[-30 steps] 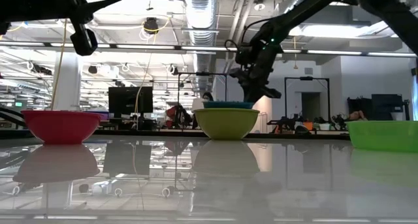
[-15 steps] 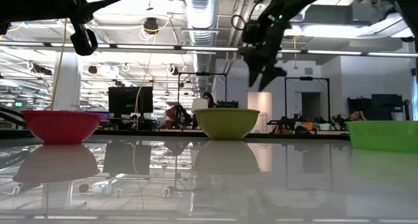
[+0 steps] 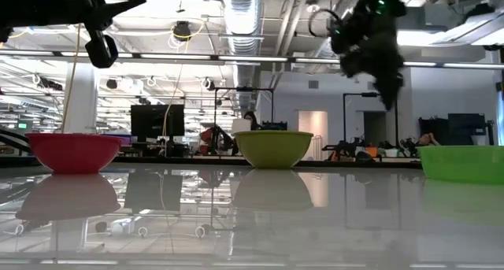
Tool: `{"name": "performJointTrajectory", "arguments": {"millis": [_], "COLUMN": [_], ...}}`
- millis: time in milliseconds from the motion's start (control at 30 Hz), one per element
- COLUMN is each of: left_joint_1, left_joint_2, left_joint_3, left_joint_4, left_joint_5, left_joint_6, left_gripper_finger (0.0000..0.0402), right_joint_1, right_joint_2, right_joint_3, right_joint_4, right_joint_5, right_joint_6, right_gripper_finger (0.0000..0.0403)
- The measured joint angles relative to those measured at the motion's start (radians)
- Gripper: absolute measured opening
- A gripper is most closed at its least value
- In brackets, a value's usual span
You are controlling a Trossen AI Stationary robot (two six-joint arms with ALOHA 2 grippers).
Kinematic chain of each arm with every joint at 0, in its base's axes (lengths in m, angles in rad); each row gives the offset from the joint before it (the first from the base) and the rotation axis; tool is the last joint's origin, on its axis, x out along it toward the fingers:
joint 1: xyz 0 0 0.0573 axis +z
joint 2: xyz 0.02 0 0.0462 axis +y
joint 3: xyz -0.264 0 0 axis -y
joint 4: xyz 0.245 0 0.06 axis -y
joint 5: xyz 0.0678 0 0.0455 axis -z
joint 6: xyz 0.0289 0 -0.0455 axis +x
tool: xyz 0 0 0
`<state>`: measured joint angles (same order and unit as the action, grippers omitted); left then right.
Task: Nest bowls inside each other
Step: Stack the green bowl on top of the blue bowl
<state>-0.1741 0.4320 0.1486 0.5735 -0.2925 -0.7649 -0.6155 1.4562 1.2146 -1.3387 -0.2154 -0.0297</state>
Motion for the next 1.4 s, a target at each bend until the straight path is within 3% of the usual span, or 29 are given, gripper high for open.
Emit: {"name": "performJointTrajectory", "arguments": {"millis": [400,667,800,1000,1167,1300,1400], "left_joint_1": [0.000,0.000,0.000,0.000,0.000,0.000,0.000], "left_joint_2": [0.000,0.000,0.000,0.000,0.000,0.000,0.000], "left_joint_3": [0.000,0.000,0.000,0.000,0.000,0.000,0.000], "left_joint_4": [0.000,0.000,0.002,0.003,0.010,0.012,0.014], "left_joint_5": [-0.001,-0.031,-0.035,-0.039,-0.041,-0.041,-0.043], "left_joint_6": [-0.029,-0.030,-0.032,-0.036,-0.042,-0.043,-0.044], "left_gripper_finger": [0.0000,0.0000,0.0000,0.0000,0.0000,0.0000,0.0000], "right_joint_1": [0.073,0.085,0.096,0.131,0.158,0.152,0.130], "right_joint_2": [-0.213,-0.180,-0.116,0.004,0.022,-0.034,-0.072], "right_joint_3": [-0.429,-0.452,-0.454,-0.454,-0.454,-0.454,-0.454], "right_joint_4": [0.098,0.196,0.208,0.252,0.429,0.688,0.914], "right_joint_5": [-0.031,-0.037,-0.074,-0.208,-0.373,-0.499,-0.527], "right_joint_6": [0.029,0.070,0.086,0.077,0.130,0.248,0.369], "right_gripper_finger": [0.0230,0.0215,0.0159,0.0025,0.0025,0.0019,0.0019]}}
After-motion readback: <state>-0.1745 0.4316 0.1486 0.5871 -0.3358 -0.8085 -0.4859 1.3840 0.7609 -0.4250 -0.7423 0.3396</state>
